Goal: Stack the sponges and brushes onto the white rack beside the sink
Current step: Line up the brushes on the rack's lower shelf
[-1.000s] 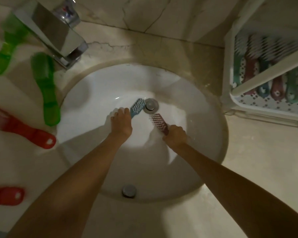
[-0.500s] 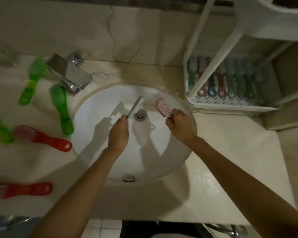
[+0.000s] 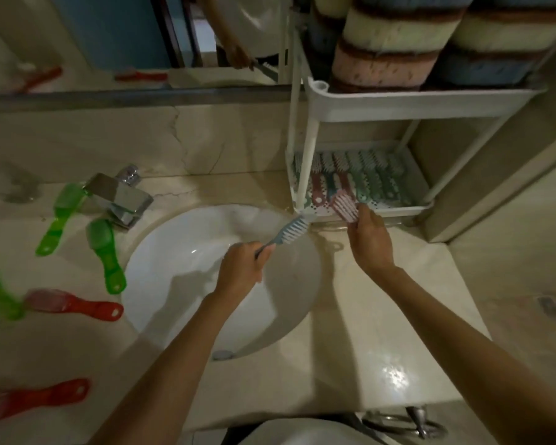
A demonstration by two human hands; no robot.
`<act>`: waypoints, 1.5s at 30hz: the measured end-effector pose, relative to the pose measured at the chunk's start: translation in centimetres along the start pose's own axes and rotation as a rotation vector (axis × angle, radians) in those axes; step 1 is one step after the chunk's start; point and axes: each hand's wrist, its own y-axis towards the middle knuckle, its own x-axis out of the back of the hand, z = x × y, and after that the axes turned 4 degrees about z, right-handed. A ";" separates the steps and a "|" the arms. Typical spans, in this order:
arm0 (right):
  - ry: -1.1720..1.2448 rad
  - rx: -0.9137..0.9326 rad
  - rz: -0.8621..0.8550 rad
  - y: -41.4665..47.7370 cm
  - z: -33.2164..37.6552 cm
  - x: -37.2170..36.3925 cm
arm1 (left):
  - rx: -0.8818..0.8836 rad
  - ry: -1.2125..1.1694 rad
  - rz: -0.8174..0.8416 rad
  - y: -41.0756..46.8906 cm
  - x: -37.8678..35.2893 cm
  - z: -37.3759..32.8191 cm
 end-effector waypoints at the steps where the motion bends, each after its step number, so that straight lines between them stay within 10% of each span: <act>1: -0.054 -0.031 0.022 0.8 -0.3 0.4 | -0.013 -0.013 -0.020 0.2 -0.1 -0.5; 18: -0.456 -0.047 0.584 9.2 1.4 -0.9 | 0.094 -0.051 -0.158 2.1 0.1 -2.7; 32: -0.105 0.054 0.369 8.1 -1.4 -1.9 | 0.022 -0.068 -0.225 0.9 -0.6 -3.7; 38: 0.183 0.265 -0.061 5.3 -1.1 1.2 | 0.018 -0.093 -0.158 2.4 -1.4 -5.8; 45: -0.065 0.550 0.082 3.7 -3.2 2.6 | -0.080 -0.089 0.075 6.5 -3.0 -11.1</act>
